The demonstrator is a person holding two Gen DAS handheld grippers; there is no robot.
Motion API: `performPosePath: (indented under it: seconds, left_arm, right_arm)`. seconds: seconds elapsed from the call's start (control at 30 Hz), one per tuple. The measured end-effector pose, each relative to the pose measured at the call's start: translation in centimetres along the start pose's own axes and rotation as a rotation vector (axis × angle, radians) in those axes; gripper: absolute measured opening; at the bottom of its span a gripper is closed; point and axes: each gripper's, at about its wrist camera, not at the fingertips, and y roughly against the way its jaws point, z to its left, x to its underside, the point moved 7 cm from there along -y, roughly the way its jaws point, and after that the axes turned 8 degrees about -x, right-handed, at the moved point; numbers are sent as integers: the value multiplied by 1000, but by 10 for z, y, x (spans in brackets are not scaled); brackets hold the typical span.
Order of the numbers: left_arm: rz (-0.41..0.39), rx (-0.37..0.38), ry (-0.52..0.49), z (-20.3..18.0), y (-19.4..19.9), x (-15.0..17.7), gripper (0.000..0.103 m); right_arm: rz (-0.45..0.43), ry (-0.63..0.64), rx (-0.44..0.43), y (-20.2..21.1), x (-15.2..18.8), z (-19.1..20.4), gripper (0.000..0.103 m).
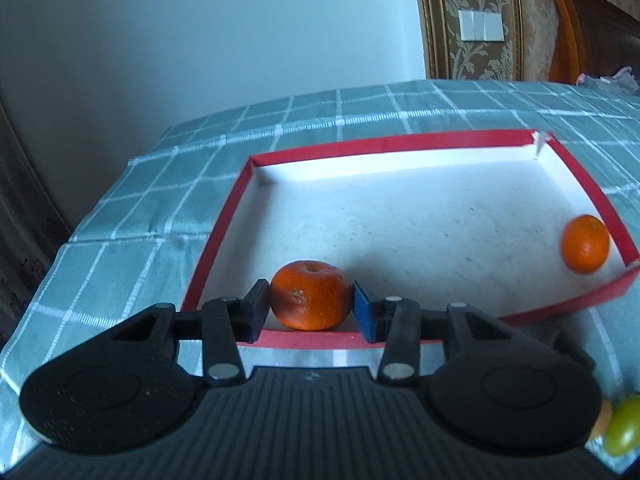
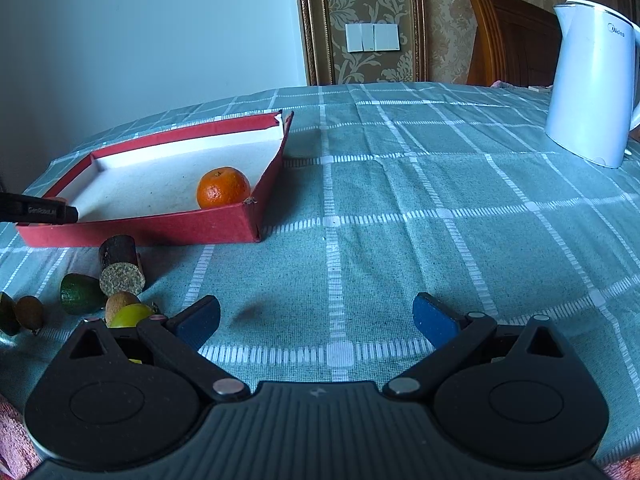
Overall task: Organize fruits
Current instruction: 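Carry the tangerine into the red tray and open the left gripper, then move the right gripper toward the small green tomato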
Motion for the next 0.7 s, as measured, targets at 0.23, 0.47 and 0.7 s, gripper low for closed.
performPosePath:
  seconds: [0.23,0.47,0.7]
  left_arm:
    - [-36,0,-23,-3,37,4,52]
    - [-301,-7,16,2,117,19,102]
    - [-500,31,-19,-3,172,89,103]
  right_arm:
    - [-5,-8,-6,1,0,-1,103]
    - [-13,-19,-18,2,0,-3,103]
    - [-16,-24,-22,2,-1,-3,103]
